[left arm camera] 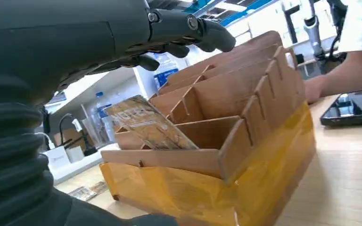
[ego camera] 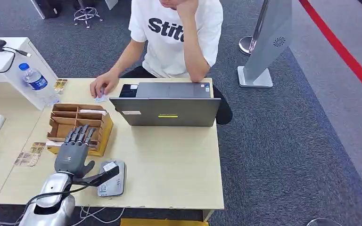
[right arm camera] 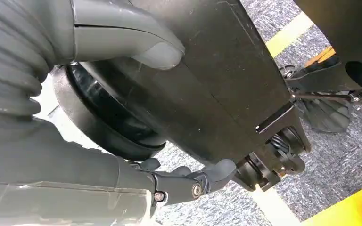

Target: Pass the card to the sensor for recognition and then transmit it.

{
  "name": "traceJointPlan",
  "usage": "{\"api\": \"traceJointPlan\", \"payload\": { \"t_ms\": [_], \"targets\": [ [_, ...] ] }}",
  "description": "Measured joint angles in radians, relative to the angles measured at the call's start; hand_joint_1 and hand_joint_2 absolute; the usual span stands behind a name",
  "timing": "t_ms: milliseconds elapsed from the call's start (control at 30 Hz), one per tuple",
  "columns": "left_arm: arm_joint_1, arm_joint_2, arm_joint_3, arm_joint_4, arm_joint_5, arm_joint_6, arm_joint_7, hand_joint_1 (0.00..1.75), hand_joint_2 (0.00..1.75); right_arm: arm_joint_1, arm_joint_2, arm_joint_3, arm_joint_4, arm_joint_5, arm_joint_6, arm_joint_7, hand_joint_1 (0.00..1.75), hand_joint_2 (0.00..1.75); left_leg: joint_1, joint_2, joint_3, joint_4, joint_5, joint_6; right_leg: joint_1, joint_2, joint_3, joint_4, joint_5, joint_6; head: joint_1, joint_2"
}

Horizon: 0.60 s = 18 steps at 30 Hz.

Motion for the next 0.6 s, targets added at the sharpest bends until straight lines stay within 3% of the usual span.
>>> {"api": "traceJointPlan", "payload": {
  "t_ms": [600],
  "targets": [
    [0.0, 0.001, 0.022, -0.003, 0.0, 0.001, -0.011, 0.0, 1.75, 0.0, 0.0, 0.0, 0.0, 0.0, 0.0, 0.0, 0.0, 1.75, 0.0, 0.0, 0.0, 0.0, 0.0, 0.0, 0.0, 0.0, 0.0, 0.0, 0.0, 0.0, 0.0, 0.0]
  ]
}}
